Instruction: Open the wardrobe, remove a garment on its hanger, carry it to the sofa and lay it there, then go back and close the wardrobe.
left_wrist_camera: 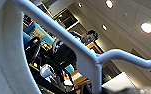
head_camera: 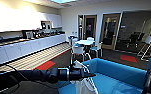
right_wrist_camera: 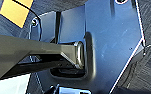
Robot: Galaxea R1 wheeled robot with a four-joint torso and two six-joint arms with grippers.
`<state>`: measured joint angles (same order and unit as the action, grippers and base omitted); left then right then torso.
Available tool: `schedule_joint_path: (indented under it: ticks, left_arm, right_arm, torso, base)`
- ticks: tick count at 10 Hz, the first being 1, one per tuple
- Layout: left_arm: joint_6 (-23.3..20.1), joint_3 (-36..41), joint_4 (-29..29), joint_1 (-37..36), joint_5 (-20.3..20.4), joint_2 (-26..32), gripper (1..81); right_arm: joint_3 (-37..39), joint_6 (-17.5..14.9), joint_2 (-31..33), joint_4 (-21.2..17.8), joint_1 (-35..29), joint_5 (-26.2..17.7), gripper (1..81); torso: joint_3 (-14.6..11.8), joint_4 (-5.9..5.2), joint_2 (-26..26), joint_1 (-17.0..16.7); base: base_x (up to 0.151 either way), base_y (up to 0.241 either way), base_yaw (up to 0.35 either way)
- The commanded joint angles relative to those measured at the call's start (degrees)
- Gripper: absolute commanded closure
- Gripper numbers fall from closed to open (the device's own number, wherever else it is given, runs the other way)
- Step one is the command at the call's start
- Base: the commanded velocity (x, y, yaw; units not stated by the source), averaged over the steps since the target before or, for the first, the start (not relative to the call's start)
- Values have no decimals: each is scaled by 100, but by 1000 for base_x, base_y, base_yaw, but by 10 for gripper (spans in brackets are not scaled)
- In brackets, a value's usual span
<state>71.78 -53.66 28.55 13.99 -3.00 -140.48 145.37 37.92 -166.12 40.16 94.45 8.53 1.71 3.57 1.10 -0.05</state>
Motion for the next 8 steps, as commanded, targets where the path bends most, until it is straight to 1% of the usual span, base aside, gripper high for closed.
schedule_joint_path:
  ticks: [1, 3, 8]
  left_arm:
    - [-111, 137, 160, -938, 212, 20, 811]
    - [-111, 128, 168, -929, 212, -42, 811]
    - [-120, 137, 160, -903, 203, 29, 811]
  right_arm:
    - [-19, -22, 15, 71, -194, -212, 10]
    - [16, -22, 24, 63, -193, -185, 10]
    - [25, -22, -3, 63, -176, -185, 10]
  torso:
    - [0, 0, 0, 5]
    - [0, 0, 0, 5]
    - [0, 0, 0, 5]
  base:
    - [0, 0, -246]
    - [0, 0, -247]
    - [0, 0, -247]
